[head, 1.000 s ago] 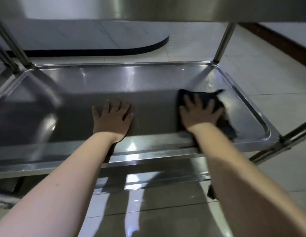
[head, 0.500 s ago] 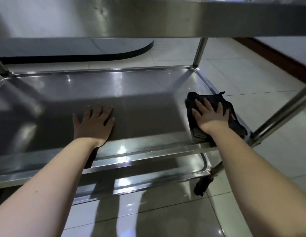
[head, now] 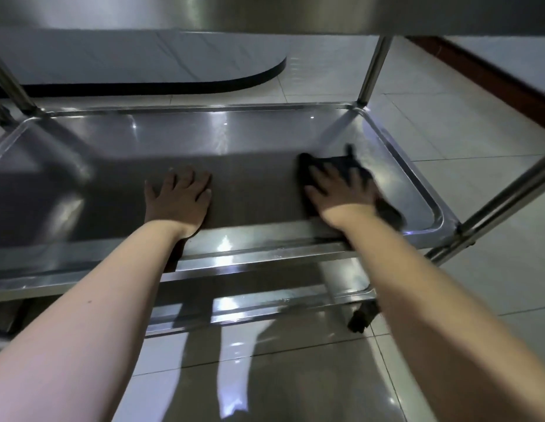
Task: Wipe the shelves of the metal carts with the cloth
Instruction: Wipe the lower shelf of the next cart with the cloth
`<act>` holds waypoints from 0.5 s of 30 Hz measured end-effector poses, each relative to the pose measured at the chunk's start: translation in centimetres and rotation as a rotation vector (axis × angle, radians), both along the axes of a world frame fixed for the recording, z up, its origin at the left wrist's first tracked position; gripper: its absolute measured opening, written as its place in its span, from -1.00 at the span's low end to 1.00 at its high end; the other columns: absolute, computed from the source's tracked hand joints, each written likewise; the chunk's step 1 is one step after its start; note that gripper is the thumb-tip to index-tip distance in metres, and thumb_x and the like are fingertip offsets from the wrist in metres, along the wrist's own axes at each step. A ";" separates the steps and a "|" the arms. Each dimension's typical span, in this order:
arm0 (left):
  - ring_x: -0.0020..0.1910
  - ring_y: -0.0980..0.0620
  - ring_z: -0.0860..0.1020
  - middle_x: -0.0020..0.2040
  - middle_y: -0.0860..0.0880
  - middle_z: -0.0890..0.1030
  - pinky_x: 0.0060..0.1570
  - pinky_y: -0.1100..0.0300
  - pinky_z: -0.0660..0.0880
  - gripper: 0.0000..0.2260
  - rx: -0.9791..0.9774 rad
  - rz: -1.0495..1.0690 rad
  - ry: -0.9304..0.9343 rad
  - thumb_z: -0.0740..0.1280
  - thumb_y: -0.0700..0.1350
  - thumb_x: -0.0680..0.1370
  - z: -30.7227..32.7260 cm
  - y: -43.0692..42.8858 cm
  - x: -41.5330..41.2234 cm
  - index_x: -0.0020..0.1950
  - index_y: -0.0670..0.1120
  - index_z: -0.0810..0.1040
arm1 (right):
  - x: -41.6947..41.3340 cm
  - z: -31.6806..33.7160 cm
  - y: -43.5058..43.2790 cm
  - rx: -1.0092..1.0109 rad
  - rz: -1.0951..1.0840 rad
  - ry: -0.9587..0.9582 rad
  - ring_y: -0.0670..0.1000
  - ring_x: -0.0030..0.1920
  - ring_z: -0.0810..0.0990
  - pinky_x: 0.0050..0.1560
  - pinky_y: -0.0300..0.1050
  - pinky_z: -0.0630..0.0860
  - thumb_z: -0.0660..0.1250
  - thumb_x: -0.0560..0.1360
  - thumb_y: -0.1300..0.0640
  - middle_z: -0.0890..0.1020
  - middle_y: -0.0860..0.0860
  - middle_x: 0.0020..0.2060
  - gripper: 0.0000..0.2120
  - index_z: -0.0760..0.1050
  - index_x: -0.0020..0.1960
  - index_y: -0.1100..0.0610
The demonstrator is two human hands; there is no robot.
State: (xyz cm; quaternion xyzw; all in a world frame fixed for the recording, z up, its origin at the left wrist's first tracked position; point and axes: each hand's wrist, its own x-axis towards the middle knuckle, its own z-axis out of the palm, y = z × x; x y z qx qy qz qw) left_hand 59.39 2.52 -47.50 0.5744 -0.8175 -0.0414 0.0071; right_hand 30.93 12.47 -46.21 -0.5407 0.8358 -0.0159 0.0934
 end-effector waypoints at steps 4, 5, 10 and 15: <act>0.57 -0.13 -0.07 0.60 0.04 -0.02 0.43 -0.33 -0.12 -0.56 -0.006 0.007 -0.006 -0.14 0.12 0.66 0.0 0.3 -0.4 0.56 0.20 -0.01 | -8.9 0.7 4.2 0.103 -0.318 0.026 0.18 0.56 -0.25 0.46 0.33 -0.23 -0.12 0.61 -0.28 -0.16 -0.15 0.58 -0.46 -0.16 0.55 -0.29; 0.57 -0.13 -0.08 0.60 0.04 -0.02 0.43 -0.34 -0.13 -0.56 -0.004 0.007 -0.004 -0.14 0.12 0.66 -0.1 0.5 -0.5 0.56 0.20 -0.01 | -8.7 0.6 4.2 0.117 -0.347 0.037 0.20 0.55 -0.26 0.46 0.35 -0.23 -0.14 0.61 -0.27 -0.17 -0.14 0.58 -0.46 -0.17 0.55 -0.28; 0.57 -0.11 -0.10 0.60 0.05 -0.01 0.42 -0.34 -0.16 -0.57 0.023 0.010 0.040 -0.12 0.05 0.68 0.2 0.8 -0.6 0.57 0.17 0.02 | 3.6 0.4 -0.2 0.036 -0.197 0.020 0.33 0.53 -0.24 0.40 0.45 -0.26 -0.16 0.61 -0.27 -0.20 -0.10 0.58 -0.44 -0.20 0.57 -0.22; 0.58 -0.03 -0.12 0.61 0.07 -0.01 0.47 -0.25 -0.20 -0.57 0.050 -0.004 0.213 -0.07 -0.07 0.70 1.0 1.1 0.4 0.59 0.04 0.07 | 19.7 0.2 -2.8 0.062 0.232 -0.043 0.30 0.52 -0.31 0.37 0.43 -0.34 -0.09 0.63 -0.18 -0.20 -0.12 0.57 -0.46 -0.17 0.56 -0.22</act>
